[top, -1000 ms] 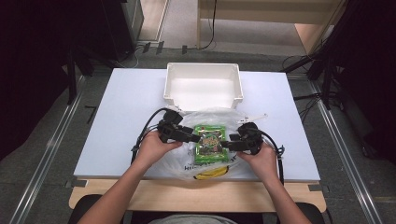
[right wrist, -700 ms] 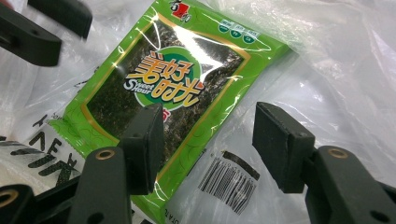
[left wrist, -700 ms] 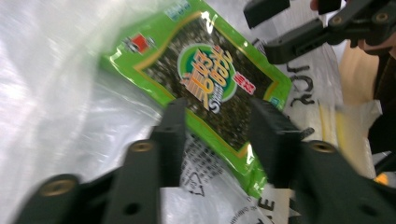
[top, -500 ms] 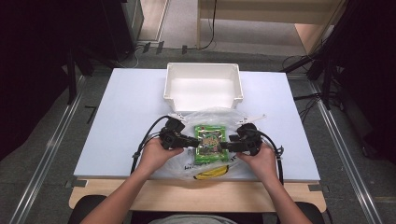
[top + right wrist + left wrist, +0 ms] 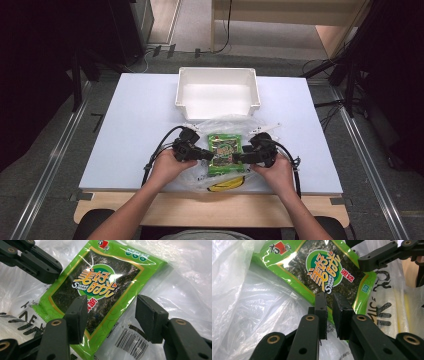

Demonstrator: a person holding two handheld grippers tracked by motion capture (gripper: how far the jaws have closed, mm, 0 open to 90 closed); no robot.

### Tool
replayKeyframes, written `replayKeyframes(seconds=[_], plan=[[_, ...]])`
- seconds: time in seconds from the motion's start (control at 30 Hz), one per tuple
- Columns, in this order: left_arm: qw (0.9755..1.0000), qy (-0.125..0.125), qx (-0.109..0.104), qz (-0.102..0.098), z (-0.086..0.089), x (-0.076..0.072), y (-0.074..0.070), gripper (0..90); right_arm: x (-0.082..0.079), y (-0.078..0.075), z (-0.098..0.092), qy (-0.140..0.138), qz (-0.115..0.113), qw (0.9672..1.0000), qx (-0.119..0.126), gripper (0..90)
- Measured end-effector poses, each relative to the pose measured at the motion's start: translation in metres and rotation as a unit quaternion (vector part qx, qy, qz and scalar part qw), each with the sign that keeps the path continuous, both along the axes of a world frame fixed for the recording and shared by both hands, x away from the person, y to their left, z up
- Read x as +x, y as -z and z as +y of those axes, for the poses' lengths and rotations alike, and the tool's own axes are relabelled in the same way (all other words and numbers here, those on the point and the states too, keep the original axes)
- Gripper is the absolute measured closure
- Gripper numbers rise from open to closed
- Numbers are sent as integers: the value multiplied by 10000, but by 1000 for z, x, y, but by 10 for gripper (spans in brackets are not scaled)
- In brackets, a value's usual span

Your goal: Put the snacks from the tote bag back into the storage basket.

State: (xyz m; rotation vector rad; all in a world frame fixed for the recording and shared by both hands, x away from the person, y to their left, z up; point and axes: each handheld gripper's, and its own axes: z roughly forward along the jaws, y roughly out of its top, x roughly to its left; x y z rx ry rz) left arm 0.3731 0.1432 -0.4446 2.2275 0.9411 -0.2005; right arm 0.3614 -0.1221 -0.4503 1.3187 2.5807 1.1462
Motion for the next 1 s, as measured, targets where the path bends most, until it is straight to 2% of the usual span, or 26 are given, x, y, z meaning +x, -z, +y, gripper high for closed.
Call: replayKeyframes(seconds=[0.1,0.17,0.2,0.27,0.33,0.43,0.5,0.7,1.0], plan=[[10000,-29,24,1,1,0,0,828,0,-1,1,-10,-33,10000,8,449],[9996,-38,274,-16,0,1,3,817,-1,-1,1,2,-36,10000,14,448],[9996,-40,293,24,1,2,5,816,-1,-2,1,5,-39,10000,13,447],[9996,-53,235,139,2,3,7,805,-1,-2,1,25,-54,10000,-14,443],[9998,-99,181,82,2,2,3,805,-1,-3,0,32,-64,10000,42,444],[9999,-69,-94,-70,2,0,-6,821,-1,-3,0,36,-58,10000,37,444],[9998,-55,-147,-156,-2,-1,-8,838,0,-2,0,48,-48,10000,31,445],[9999,32,15,-139,-12,0,-1,856,0,-3,-1,50,-68,10000,29,445],[9999,11,4,-110,-10,0,2,861,0,-5,-3,72,-98,9999,73,443]])
